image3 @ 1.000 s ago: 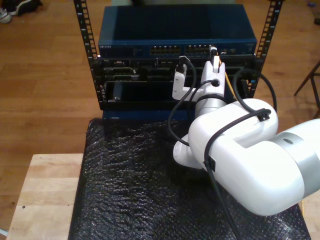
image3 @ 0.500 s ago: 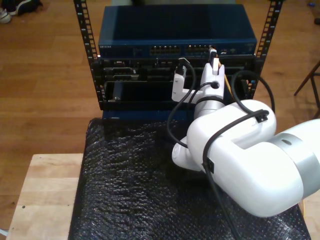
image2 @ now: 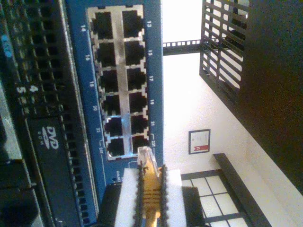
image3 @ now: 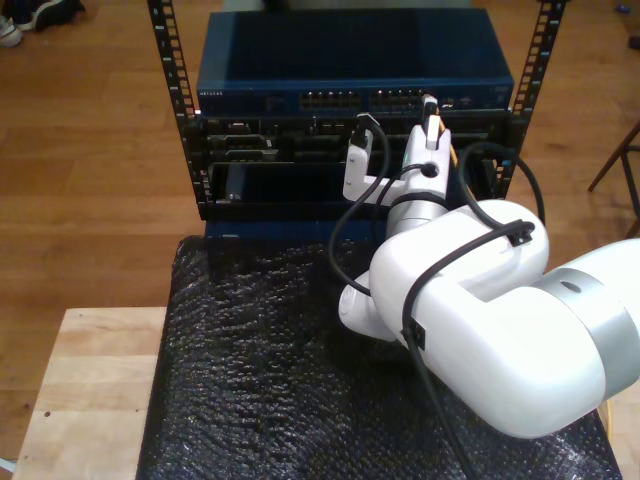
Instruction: Grab the cable and plug it in
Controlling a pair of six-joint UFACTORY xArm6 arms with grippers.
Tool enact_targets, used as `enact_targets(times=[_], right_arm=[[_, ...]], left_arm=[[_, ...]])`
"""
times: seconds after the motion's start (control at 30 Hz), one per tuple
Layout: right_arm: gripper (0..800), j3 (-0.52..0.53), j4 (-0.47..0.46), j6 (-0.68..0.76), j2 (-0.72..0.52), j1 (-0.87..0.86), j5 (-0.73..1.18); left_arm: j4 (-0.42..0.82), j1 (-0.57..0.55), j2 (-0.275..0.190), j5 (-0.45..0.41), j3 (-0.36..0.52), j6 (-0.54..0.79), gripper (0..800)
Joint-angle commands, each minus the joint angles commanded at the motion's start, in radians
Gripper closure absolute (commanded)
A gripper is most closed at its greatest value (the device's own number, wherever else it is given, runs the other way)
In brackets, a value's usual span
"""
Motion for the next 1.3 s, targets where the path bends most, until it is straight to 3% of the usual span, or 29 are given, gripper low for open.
enact_targets(times=[1.3], right_arm=[[800, -0.041, 0.015, -0.077, 0.023, 0.003, 0.000]], left_arm=[[0.000, 0.000, 0.000, 0.000, 0.000, 0.000, 0]])
